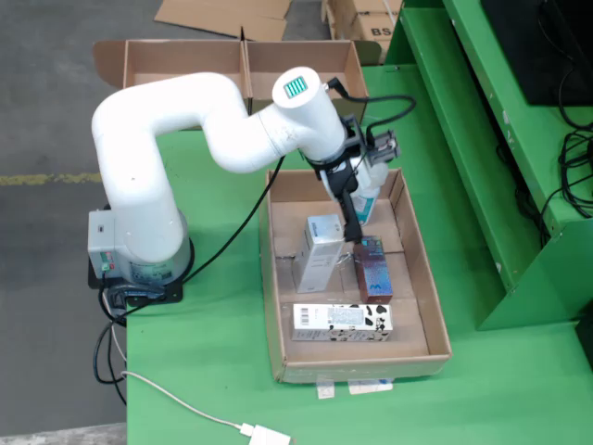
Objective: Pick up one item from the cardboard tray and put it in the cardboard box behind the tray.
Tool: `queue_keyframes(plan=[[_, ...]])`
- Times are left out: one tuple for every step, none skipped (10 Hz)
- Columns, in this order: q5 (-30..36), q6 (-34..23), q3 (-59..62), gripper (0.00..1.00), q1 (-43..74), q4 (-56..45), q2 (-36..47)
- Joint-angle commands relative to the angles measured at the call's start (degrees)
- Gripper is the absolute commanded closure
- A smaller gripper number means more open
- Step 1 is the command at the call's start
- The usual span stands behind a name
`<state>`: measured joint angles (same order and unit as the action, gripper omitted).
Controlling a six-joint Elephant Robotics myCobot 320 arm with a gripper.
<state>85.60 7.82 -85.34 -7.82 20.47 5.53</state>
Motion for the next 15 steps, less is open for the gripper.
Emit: queue_keyframes(plan=[[-0.5, 1.1, -2.4, 0.00, -0.9, 0.9, 1.5], [-0.5, 1.1, -2.4, 0.00, -0.9, 0.9, 1.5], [-0.5, 1.1, -2.4, 0.00, -0.9, 0.9, 1.5], [0.0, 1.1, -1.6, 0.00, 0.6, 0.5, 0.5], [0.0, 1.1, -1.6, 0.00, 0.6, 0.5, 0.5], [0.9, 0.5, -1.2, 0.00, 2.8, 0.5, -0.3], [0.9, 0.5, -1.2, 0.00, 2.8, 0.5, -0.3], [0.9, 0.3, -1.3, 0.00, 3.4, 0.4, -0.1], [1.3, -0.2, -2.4, 0.00, 4.5, 1.1, 0.8], [1.5, -0.4, -3.0, 0.00, 5.3, 1.4, 1.4], [1.5, -0.3, -3.0, 0.00, 5.8, 1.4, 1.4], [1.5, -0.3, -3.0, 0.00, 5.8, 1.4, 1.4], [1.8, -0.4, -3.2, 0.00, 6.5, 1.5, 1.5], [1.8, -0.4, -3.2, 0.00, 6.5, 1.5, 1.5], [1.7, -0.1, -5.2, 0.00, 6.5, 0.5, 4.2]])
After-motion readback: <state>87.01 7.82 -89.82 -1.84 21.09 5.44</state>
